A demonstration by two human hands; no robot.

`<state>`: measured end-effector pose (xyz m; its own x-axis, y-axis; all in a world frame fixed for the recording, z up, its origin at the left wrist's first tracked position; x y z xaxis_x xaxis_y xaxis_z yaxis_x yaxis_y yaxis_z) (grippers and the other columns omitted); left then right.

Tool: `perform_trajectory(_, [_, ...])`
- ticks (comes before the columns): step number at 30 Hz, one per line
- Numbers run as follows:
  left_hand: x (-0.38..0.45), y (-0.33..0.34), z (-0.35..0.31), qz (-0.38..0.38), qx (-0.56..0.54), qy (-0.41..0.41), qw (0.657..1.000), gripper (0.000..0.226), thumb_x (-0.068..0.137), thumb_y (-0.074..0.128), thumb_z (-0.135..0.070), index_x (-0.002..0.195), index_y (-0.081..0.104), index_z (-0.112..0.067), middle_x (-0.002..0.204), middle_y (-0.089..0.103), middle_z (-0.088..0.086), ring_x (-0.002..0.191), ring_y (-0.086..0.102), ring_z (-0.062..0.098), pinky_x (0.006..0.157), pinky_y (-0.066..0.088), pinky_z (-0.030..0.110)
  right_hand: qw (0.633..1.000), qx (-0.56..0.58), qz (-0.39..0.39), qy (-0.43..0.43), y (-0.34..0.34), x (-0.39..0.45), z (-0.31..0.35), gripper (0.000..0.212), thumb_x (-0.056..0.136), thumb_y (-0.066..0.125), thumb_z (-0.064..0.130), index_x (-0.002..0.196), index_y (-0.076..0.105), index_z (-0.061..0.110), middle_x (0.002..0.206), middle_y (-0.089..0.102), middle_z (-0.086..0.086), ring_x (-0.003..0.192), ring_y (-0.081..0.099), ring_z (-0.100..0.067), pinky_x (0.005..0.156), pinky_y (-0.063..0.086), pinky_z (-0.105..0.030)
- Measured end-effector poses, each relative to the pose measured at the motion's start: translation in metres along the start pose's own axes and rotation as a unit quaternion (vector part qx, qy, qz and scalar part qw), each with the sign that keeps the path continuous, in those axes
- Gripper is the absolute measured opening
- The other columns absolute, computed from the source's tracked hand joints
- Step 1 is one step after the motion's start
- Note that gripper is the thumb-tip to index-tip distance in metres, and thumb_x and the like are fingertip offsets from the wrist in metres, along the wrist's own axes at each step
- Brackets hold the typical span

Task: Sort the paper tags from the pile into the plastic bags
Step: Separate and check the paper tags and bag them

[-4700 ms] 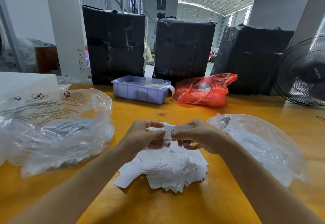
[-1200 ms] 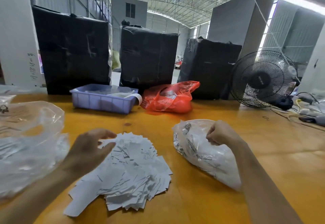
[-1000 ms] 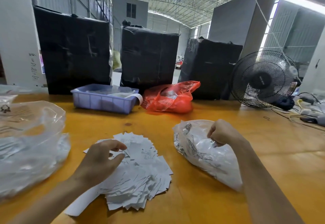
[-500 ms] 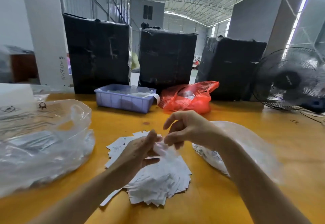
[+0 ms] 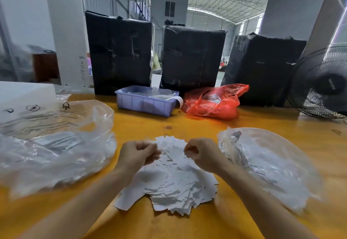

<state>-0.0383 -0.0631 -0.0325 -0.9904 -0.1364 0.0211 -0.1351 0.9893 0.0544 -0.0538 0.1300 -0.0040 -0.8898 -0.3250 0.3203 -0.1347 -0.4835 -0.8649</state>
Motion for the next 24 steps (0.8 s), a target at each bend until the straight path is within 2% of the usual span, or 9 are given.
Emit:
perform_trajectory(2, [0.001,0.000,0.001,-0.003,0.002,-0.002,1.000,0.014,0.089,0.060,-0.004,0.078,0.068,-0.002,0.066,0.072,0.004,0.055,0.067,0.008,0.053,0.054,0.016,0.999,-0.031,0.001,-0.009,0.018,0.003,0.003,0.028,0.091,0.060,0.019,0.117,0.064,0.010,0.117,0.066,-0.006,0.109,0.058,-0.021,0.086,0.044,-0.025])
perform_trajectory(4, [0.000,0.001,0.001,0.001,0.000,-0.005,1.000,0.016,0.090,0.059,-0.003,0.077,0.068,-0.001,0.067,0.072,0.005,0.055,0.067,0.009,0.053,0.054,0.016,0.996,-0.077,0.032,0.012,0.037,0.006,0.002,0.052,0.091,0.060,0.034,0.136,0.047,0.012,0.137,0.052,-0.005,0.128,0.042,-0.021,0.102,0.036,-0.030])
perform_trajectory(8, [-0.001,0.005,0.003,0.014,0.008,-0.001,1.000,0.016,0.088,0.062,-0.004,0.074,0.070,-0.003,0.074,0.073,0.010,0.062,0.069,0.011,0.060,0.057,0.019,0.997,-0.039,0.043,0.041,0.049,0.005,-0.006,0.065,0.083,0.065,0.046,0.135,0.045,0.013,0.138,0.050,-0.005,0.127,0.041,-0.021,0.102,0.033,-0.028])
perform_trajectory(11, [-0.002,0.004,0.004,0.009,0.039,0.008,0.999,0.006,0.078,0.074,-0.007,0.079,0.072,-0.002,0.080,0.073,0.014,0.074,0.070,0.018,0.073,0.058,0.028,0.998,0.041,-0.019,0.044,0.042,0.004,-0.008,0.073,0.073,0.079,0.030,0.136,0.047,0.015,0.133,0.053,-0.002,0.124,0.043,-0.019,0.099,0.032,-0.023])
perform_trajectory(14, [-0.004,0.004,0.004,0.016,0.033,0.008,0.999,0.010,0.071,0.078,-0.003,0.075,0.070,-0.002,0.072,0.071,0.013,0.068,0.067,0.019,0.067,0.056,0.027,0.994,0.043,-0.092,0.036,0.037,0.003,-0.004,0.040,0.075,0.077,0.019,0.114,0.067,0.018,0.110,0.065,0.004,0.109,0.051,-0.017,0.092,0.040,-0.031])
perform_trajectory(16, [-0.004,0.005,0.004,0.024,0.016,0.001,1.000,0.013,0.070,0.078,0.001,0.077,0.068,-0.003,0.069,0.069,0.011,0.062,0.066,0.016,0.060,0.054,0.022,0.981,0.124,-0.141,0.052,0.030,0.000,-0.004,0.012,0.078,0.075,0.014,0.089,0.075,0.015,0.083,0.069,0.010,0.087,0.059,-0.010,0.080,0.045,-0.030])
perform_trajectory(18, [-0.005,0.006,0.005,0.032,0.002,-0.005,0.999,0.015,0.072,0.078,0.000,0.082,0.067,-0.002,0.073,0.070,0.016,0.063,0.068,0.017,0.058,0.055,0.021,0.941,0.270,-0.185,0.089,0.022,-0.001,-0.009,0.002,0.080,0.073,0.010,0.079,0.074,0.011,0.067,0.066,0.010,0.066,0.059,-0.004,0.066,0.046,-0.023])
perform_trajectory(20, [-0.004,0.007,0.005,0.033,-0.017,-0.008,0.999,0.010,0.076,0.075,-0.004,0.083,0.068,0.000,0.077,0.071,0.019,0.068,0.069,0.021,0.061,0.056,0.023,0.888,0.387,-0.200,0.149,0.016,-0.001,-0.015,0.005,0.084,0.069,0.010,0.081,0.072,0.008,0.067,0.067,0.002,0.062,0.060,-0.008,0.058,0.047,-0.018])
perform_trajectory(24, [-0.005,0.010,0.006,0.028,-0.023,-0.007,0.999,0.017,0.087,0.065,-0.015,0.079,0.071,-0.001,0.073,0.073,0.011,0.061,0.068,0.015,0.056,0.054,0.020,0.776,0.561,-0.139,0.253,0.015,0.000,-0.020,0.007,0.086,0.063,-0.001,0.080,0.065,0.003,0.069,0.067,-0.009,0.061,0.066,-0.015,0.056,0.051,-0.021])
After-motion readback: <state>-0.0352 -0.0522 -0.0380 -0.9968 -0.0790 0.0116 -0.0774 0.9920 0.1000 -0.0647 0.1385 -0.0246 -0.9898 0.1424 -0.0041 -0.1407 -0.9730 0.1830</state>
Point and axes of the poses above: each hand's wrist, its own x-axis towards the middle knuckle, its own y-axis out of the palm, z = x × y, the point moved 3 cm from there along x, towards the middle knuckle
